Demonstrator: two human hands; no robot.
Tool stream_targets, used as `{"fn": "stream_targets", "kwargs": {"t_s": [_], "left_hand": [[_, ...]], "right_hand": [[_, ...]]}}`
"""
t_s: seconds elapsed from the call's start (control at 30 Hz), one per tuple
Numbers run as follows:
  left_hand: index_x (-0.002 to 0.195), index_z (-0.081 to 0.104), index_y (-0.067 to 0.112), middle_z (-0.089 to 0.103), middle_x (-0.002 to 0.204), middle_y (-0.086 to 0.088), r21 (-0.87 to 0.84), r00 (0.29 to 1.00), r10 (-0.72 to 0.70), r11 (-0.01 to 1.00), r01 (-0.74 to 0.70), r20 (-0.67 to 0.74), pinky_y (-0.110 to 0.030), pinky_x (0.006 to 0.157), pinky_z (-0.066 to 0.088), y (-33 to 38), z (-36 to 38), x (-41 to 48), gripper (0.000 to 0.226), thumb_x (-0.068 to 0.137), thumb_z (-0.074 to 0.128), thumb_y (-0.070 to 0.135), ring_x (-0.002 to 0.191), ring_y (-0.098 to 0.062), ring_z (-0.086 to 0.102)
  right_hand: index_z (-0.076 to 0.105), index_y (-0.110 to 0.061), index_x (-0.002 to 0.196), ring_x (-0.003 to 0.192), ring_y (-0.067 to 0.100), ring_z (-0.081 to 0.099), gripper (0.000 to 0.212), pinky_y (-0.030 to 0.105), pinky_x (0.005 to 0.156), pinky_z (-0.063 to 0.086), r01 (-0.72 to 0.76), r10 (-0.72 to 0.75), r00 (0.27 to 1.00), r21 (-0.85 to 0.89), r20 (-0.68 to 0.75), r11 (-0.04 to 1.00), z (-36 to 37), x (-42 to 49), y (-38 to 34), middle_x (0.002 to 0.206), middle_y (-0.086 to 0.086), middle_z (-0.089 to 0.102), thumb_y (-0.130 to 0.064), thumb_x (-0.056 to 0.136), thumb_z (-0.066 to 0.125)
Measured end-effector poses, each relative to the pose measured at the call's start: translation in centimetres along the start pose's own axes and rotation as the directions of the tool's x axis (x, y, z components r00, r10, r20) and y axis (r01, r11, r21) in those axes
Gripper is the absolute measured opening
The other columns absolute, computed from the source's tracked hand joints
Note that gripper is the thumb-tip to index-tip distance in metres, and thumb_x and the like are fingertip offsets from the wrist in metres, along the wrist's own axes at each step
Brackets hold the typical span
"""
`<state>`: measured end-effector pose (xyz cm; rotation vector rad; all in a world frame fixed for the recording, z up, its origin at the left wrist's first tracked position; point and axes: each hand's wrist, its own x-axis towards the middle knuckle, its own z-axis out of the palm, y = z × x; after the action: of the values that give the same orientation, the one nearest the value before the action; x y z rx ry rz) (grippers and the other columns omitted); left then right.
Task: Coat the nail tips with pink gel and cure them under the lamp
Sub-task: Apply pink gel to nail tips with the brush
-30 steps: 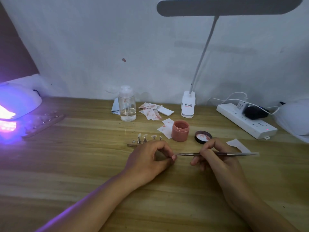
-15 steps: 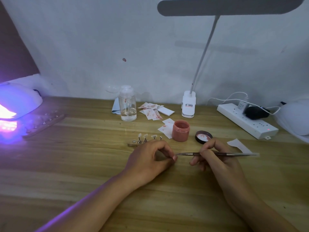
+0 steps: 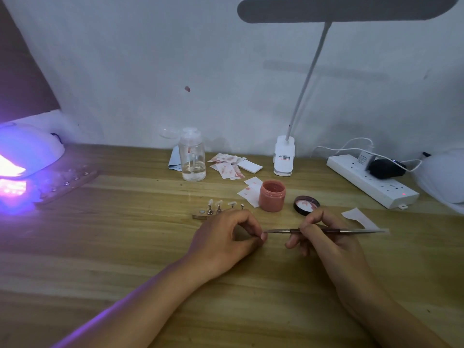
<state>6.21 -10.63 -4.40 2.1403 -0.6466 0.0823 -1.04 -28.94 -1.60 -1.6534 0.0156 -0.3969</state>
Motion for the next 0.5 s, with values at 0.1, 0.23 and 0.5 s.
{"fn": "stream_targets", "kwargs": {"t_s": [0.1,0.23,0.5], "left_hand": [[0.081,0.065,0.04,0.065,0.085,0.03,0.021,1.0,0.012,1.0,-0.011,-0.009,-0.011,0.052,0.029,-0.1,0.09,0.03,0.012,0.079,0.074,0.047,0.061,0.018,0.048],[0.081,0.065,0.04,0.065,0.086,0.03,0.022,1.0,0.017,1.0,-0.016,-0.009,-0.011,0.052,0.03,-0.09,0.07,0.04,0.011,0.079,0.074,0.046,0.061,0.018,0.048],[0.081,0.066,0.038,0.064,0.086,0.031,0.023,1.0,-0.006,1.0,0.006,0.005,-0.018,0.055,0.028,0.12,-0.04,-0.04,0.009,0.081,0.075,0.041,0.061,0.017,0.048]], "right_hand": [[0.048,0.008,0.081,0.054,0.013,0.052,0.012,0.018,0.051,0.044,-0.005,0.006,1.0,0.016,-0.015,1.0,-0.01,0.08,-0.03,0.064,0.015,0.069,0.003,0.093,0.05],[0.047,0.009,0.081,0.053,0.012,0.052,0.013,0.017,0.051,0.044,0.002,-0.002,1.0,0.017,0.002,1.0,0.08,-0.06,-0.11,0.063,0.015,0.068,0.004,0.092,0.051],[0.05,0.006,0.081,0.056,0.016,0.053,0.014,0.018,0.053,0.046,0.003,-0.003,1.0,-0.018,0.02,1.0,0.0,-0.11,-0.08,0.065,0.014,0.069,0.0,0.093,0.053]]}}
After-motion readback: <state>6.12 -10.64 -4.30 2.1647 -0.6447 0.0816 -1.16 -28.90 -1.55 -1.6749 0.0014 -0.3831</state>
